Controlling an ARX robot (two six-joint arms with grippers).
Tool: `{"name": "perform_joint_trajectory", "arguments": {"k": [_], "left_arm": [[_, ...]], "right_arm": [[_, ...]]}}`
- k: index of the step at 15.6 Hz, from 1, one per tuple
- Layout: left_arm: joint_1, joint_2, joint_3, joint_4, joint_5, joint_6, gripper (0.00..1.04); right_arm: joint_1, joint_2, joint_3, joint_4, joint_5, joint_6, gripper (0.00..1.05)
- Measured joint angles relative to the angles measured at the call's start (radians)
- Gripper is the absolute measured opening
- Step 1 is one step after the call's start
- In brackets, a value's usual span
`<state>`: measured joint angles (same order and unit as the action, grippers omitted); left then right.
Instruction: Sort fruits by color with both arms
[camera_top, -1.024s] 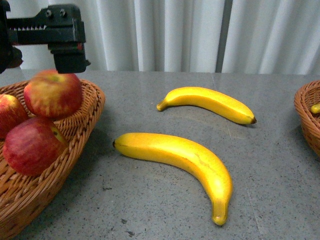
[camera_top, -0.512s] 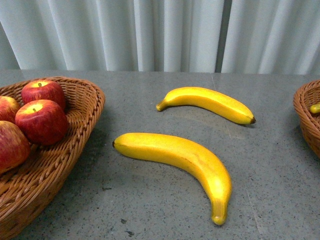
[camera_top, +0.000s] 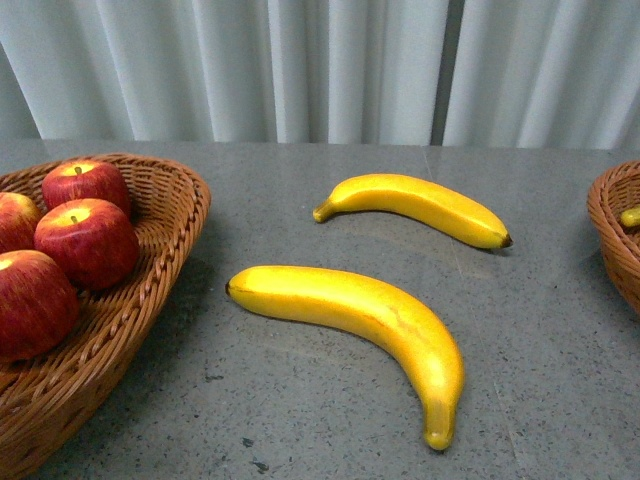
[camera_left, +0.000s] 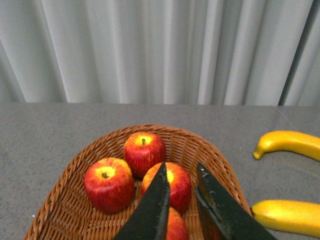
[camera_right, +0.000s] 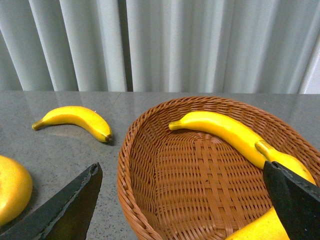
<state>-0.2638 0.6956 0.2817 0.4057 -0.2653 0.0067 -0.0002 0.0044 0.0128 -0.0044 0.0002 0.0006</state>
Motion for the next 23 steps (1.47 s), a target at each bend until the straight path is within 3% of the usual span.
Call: {"name": "perform_joint_trajectory", "arguments": {"k": [2, 7, 9, 21, 23], "left_arm": [[0.061, -0.073, -0.07, 0.0, 0.058, -0.003, 0.02], [0.154, -0.215, -0.172, -0.04, 0.153, -0.003, 0.01], [0.266, -0.274, -0.2, -0.07, 0.254, -0.003, 0.01], [0.263, -0.527, -0.267, -0.234, 0.266, -0.005, 0.01], [0.263, -0.629, -0.267, -0.397, 0.268, -0.004, 0.01]], "right_arm": [[0.0, 0.0, 0.0, 0.0, 0.0, 0.0, 0.98], [0.0, 0.0, 0.0, 0.0, 0.0, 0.0, 0.98], [0.0, 0.0, 0.0, 0.0, 0.0, 0.0, 0.98], [0.0, 0.0, 0.0, 0.0, 0.0, 0.0, 0.98], [0.0, 0.0, 0.0, 0.0, 0.0, 0.0, 0.98]]}}
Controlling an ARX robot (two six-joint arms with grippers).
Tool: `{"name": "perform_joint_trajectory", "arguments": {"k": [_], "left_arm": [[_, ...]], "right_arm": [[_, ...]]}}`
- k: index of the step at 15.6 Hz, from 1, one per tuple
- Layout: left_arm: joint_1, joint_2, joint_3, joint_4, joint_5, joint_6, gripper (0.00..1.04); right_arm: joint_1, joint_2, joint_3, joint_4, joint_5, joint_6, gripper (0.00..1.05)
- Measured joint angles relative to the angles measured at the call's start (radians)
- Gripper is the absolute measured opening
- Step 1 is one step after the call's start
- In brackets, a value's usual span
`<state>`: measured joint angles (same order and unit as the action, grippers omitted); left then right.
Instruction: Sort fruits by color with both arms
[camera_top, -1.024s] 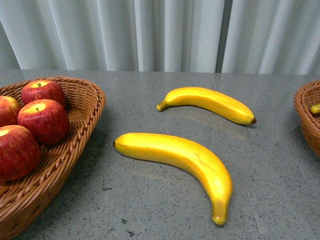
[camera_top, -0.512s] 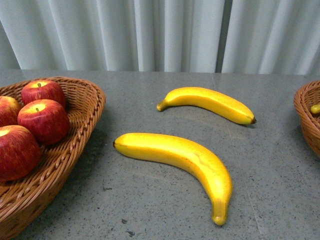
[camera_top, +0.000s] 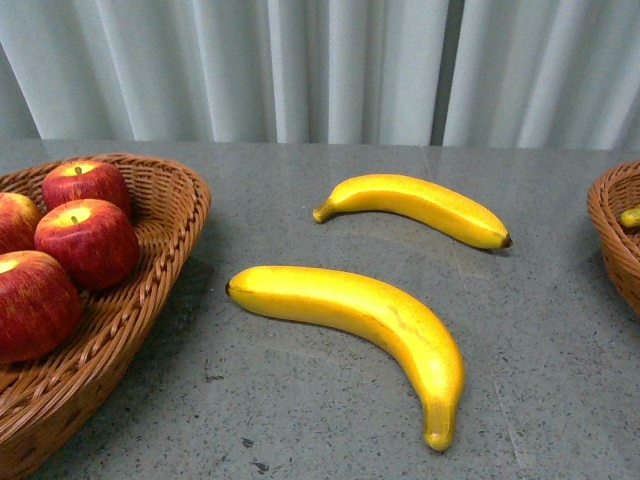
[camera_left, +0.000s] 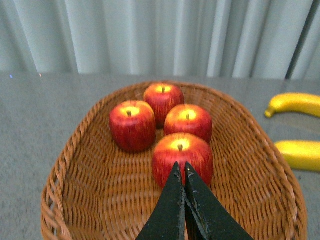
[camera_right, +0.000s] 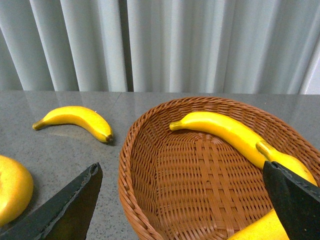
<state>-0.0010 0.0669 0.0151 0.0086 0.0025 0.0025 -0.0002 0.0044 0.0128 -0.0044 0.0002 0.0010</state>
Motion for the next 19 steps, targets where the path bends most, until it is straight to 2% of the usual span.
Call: {"name": "perform_joint_trajectory", "arguments": {"k": [4, 8, 11, 12, 15, 16, 17, 18, 19], "left_arm": [[0.0, -0.057, 0.0, -0.011, -0.003, 0.0, 0.01], [0.0, -0.057, 0.0, -0.013, -0.003, -0.002, 0.44], [0.0, -0.057, 0.0, -0.013, -0.003, -0.002, 0.81], [0.0, -0.057, 0.0, -0.013, -0.003, -0.002, 0.99], [0.0, -0.057, 0.0, -0.013, -0.003, -0.002, 0.98], [0.0, -0.057, 0.0, -0.013, -0.003, -0.002, 0.98], [0.0, -0.057, 0.0, -0.012, -0.005, -0.002, 0.98], [0.0, -0.057, 0.0, -0.013, -0.005, -0.002, 0.98], [0.0, -0.057, 0.0, -0.012, -0.003, -0.002, 0.98]], "right_arm": [[0.0, 0.0, 0.0, 0.0, 0.0, 0.0, 0.98], [0.0, 0.0, 0.0, 0.0, 0.0, 0.0, 0.98], [0.0, 0.0, 0.0, 0.0, 0.0, 0.0, 0.98], [0.0, 0.0, 0.0, 0.0, 0.0, 0.0, 0.98], [0.0, 0.0, 0.0, -0.003, -0.003, 0.001, 0.98], [-0.055, 0.081, 0.033, -0.068, -0.143, 0.058, 0.98], [-0.05, 0.277, 0.09, 0.059, -0.216, 0.11, 0.98], [0.009, 0.497, 0.186, 0.297, -0.239, 0.115, 0.98], [0.057, 0.676, 0.269, 0.447, -0.214, 0.115, 0.98]]}}
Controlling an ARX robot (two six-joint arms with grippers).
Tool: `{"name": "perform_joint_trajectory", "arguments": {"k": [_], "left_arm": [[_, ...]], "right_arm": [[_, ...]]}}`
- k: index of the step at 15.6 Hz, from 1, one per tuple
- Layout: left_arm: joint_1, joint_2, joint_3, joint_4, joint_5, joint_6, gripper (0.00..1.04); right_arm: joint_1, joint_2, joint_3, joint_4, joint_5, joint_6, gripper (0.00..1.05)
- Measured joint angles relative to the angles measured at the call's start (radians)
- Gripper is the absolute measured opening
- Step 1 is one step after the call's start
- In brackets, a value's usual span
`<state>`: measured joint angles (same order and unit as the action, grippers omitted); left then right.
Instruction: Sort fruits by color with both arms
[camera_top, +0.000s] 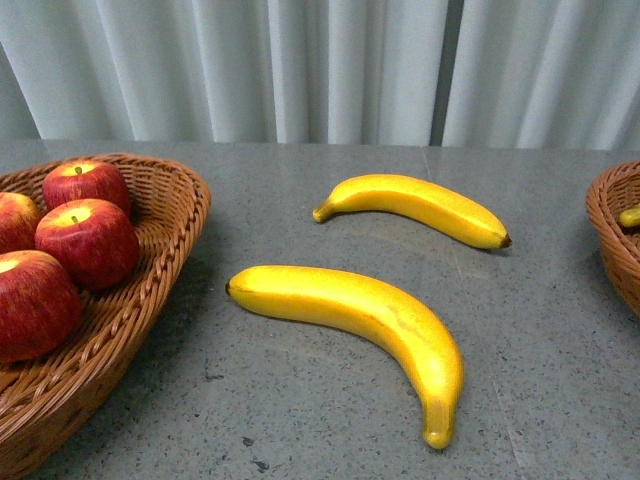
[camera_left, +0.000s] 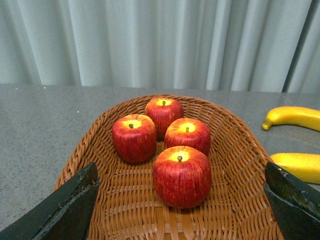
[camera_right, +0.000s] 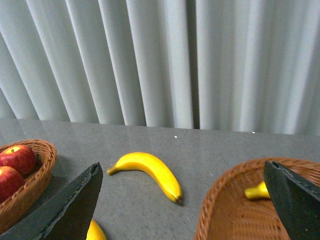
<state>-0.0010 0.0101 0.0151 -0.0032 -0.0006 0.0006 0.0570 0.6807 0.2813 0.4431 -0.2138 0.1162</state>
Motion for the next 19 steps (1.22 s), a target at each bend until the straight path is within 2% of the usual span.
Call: {"name": "perform_joint_trajectory", "arguments": {"k": [1, 2, 4, 6, 8, 11, 14, 19], "left_arm": [[0.0, 0.0, 0.0, 0.0, 0.0, 0.0, 0.98], [0.0, 0.0, 0.0, 0.0, 0.0, 0.0, 0.98], [0.0, 0.0, 0.0, 0.0, 0.0, 0.0, 0.98], [0.0, 0.0, 0.0, 0.0, 0.0, 0.0, 0.98], [0.0, 0.0, 0.0, 0.0, 0.0, 0.0, 0.98], [0.0, 0.0, 0.0, 0.0, 0.0, 0.0, 0.98], [0.0, 0.0, 0.0, 0.0, 0.0, 0.0, 0.98], [0.0, 0.0, 0.0, 0.0, 0.0, 0.0, 0.98]], "right_arm": [[0.07, 0.179, 0.082, 0.098, 0.033, 0.003, 0.98], [0.154, 0.345, 0.165, 0.135, 0.057, 0.003, 0.98], [0.327, 0.596, 0.326, 0.089, 0.107, -0.003, 0.98], [0.456, 0.752, 0.472, 0.036, 0.117, -0.012, 0.98], [0.525, 0.868, 0.54, -0.02, 0.132, -0.042, 0.98], [0.532, 0.928, 0.562, -0.062, 0.14, -0.066, 0.98], [0.496, 1.012, 0.595, -0.14, 0.174, -0.121, 0.98], [0.479, 1.053, 0.629, -0.288, 0.17, -0.197, 0.98]]}}
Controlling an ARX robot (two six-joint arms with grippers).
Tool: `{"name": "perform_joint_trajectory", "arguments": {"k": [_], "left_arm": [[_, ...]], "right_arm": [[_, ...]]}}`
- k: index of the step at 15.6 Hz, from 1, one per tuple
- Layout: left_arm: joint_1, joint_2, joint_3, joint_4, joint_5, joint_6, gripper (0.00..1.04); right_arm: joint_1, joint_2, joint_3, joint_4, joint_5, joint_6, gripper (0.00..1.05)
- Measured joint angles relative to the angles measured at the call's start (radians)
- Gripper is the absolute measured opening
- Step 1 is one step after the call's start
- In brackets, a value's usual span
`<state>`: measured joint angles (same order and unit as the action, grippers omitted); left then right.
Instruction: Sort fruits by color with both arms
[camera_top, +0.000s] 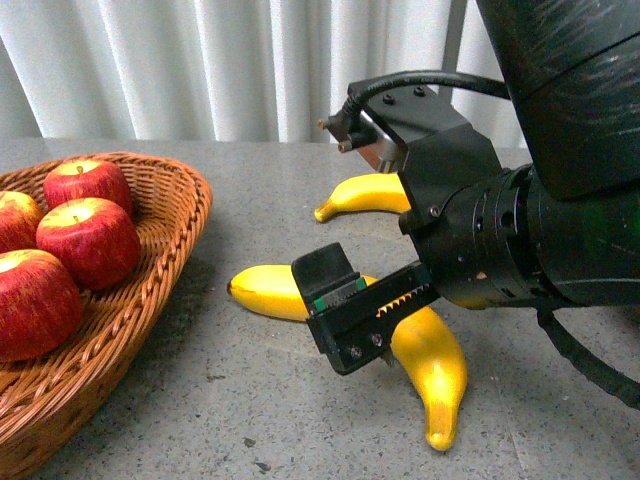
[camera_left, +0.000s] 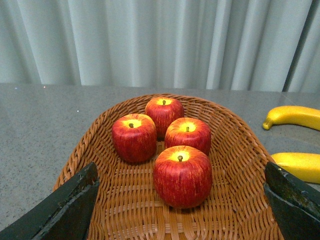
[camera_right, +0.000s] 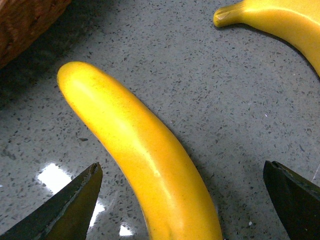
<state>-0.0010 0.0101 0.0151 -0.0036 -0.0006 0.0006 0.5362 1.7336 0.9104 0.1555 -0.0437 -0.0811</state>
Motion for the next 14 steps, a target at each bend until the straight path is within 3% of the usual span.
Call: {"name": "perform_joint_trajectory", "arguments": {"k": [6, 11, 12, 14], "left_arm": [[0.0, 0.0, 0.0, 0.0, 0.0, 0.0, 0.98], [0.0, 0.0, 0.0, 0.0, 0.0, 0.0, 0.98], [0.0, 0.0, 0.0, 0.0, 0.0, 0.0, 0.98], [0.0, 0.0, 0.0, 0.0, 0.0, 0.0, 0.98]], "right_arm": [[0.008, 0.08, 0.013, -0.021, 0.035, -0.068, 0.98], [0.006, 0.08, 0.013, -0.001, 0.036, -0.075, 0.45], [0.002, 0.08, 0.013, 0.002, 0.034, -0.075, 0.4], [-0.021, 0.073, 0.013, 0.003, 0.008, -0.062, 0.39]]}}
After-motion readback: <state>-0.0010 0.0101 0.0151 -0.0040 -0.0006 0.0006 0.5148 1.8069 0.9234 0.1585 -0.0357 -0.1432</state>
